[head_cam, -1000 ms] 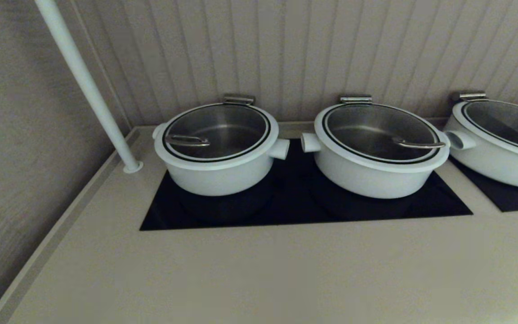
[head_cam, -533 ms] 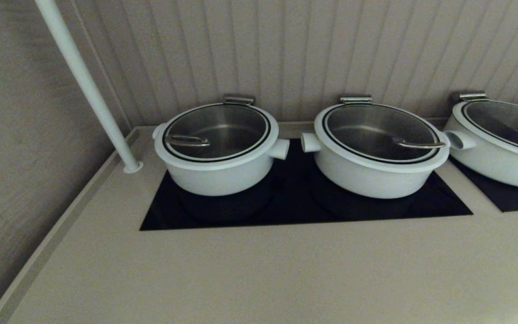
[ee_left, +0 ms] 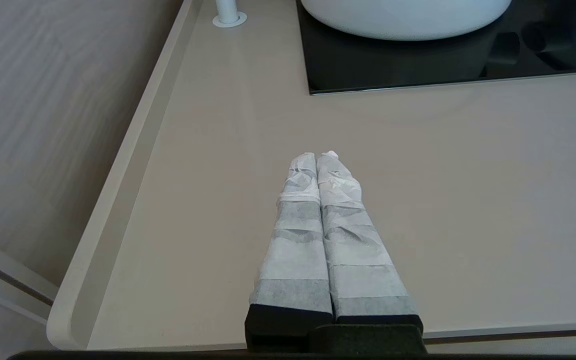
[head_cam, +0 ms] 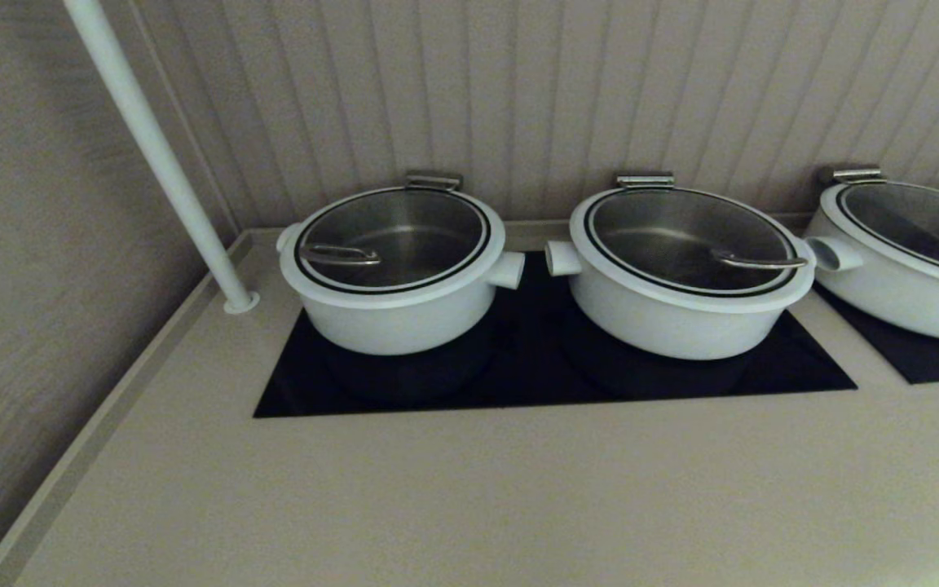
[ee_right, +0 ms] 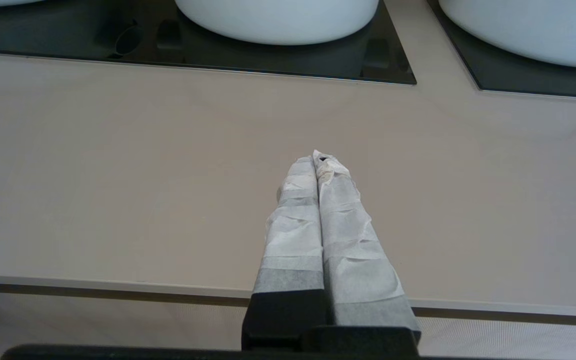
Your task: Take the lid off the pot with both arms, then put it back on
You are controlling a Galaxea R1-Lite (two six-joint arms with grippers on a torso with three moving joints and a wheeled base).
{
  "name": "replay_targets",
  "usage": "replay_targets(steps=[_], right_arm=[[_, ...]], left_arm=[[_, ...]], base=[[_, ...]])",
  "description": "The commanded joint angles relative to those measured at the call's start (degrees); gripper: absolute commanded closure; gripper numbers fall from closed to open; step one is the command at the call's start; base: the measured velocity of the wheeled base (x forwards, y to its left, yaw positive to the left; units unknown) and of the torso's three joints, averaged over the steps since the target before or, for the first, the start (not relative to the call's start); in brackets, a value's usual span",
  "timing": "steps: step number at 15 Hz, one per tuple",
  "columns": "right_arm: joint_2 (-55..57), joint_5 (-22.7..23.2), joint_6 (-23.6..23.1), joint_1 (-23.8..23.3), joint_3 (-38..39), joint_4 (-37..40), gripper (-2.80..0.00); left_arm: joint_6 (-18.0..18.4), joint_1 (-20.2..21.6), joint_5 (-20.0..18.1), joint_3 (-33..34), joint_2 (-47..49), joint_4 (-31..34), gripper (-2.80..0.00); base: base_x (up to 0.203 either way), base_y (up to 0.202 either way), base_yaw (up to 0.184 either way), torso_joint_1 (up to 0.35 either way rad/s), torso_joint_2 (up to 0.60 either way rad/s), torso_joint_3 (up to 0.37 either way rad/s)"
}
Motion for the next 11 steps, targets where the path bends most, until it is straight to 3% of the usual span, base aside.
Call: replay_targets(steps=[1,11], right_arm=[[0.1,0.0,-0.1,0.0,0.0,0.0,0.00],[0.1,-1.0,0.5,0.0,0.0,0.0,0.00]], left_arm=[[0.0,0.0,0.0,0.0,0.0,0.0,0.00],[0.0,0.0,0.0,0.0,0.0,0.0,0.00]], base=[[0.000,0.000,0.000,0.000,0.00,0.000],[0.000,0.000,0.000,0.000,0.00,0.000]])
